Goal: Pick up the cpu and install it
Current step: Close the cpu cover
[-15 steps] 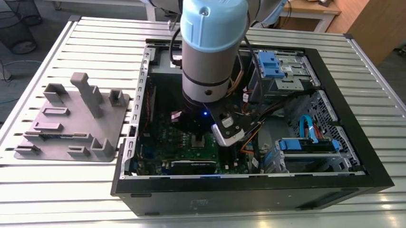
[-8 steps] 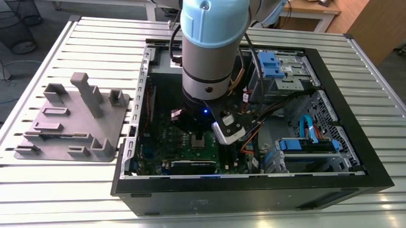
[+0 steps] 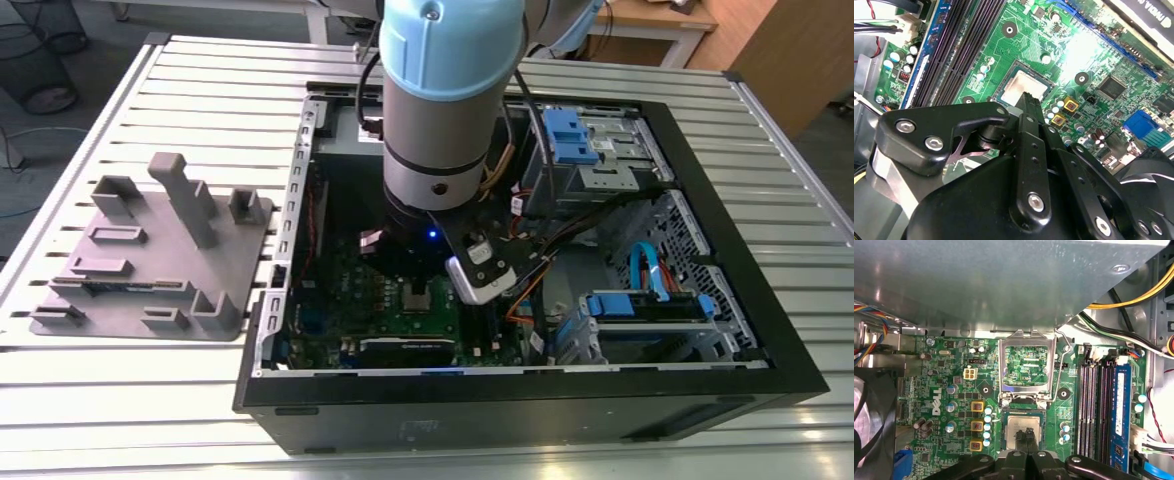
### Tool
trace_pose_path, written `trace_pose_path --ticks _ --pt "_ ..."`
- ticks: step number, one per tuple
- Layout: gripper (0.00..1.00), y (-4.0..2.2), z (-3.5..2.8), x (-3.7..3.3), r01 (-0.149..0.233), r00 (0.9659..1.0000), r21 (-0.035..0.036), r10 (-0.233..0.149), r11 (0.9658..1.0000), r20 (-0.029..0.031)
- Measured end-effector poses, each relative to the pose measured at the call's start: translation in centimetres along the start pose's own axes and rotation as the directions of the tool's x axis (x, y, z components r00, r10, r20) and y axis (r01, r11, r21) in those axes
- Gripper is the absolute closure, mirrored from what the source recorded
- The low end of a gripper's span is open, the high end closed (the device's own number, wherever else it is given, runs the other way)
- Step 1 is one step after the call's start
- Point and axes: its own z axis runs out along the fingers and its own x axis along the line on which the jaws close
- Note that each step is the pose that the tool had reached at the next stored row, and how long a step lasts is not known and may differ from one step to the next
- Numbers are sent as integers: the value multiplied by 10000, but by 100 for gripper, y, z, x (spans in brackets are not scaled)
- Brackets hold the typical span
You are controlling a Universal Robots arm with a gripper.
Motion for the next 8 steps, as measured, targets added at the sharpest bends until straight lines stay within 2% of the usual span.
trace_pose_path --ticks 3,8 --pt "89 0 0 -18 0 10000 0 0 10000 0" --pt "89 -3 1 -91 0 10000 -1 0 10000 0"
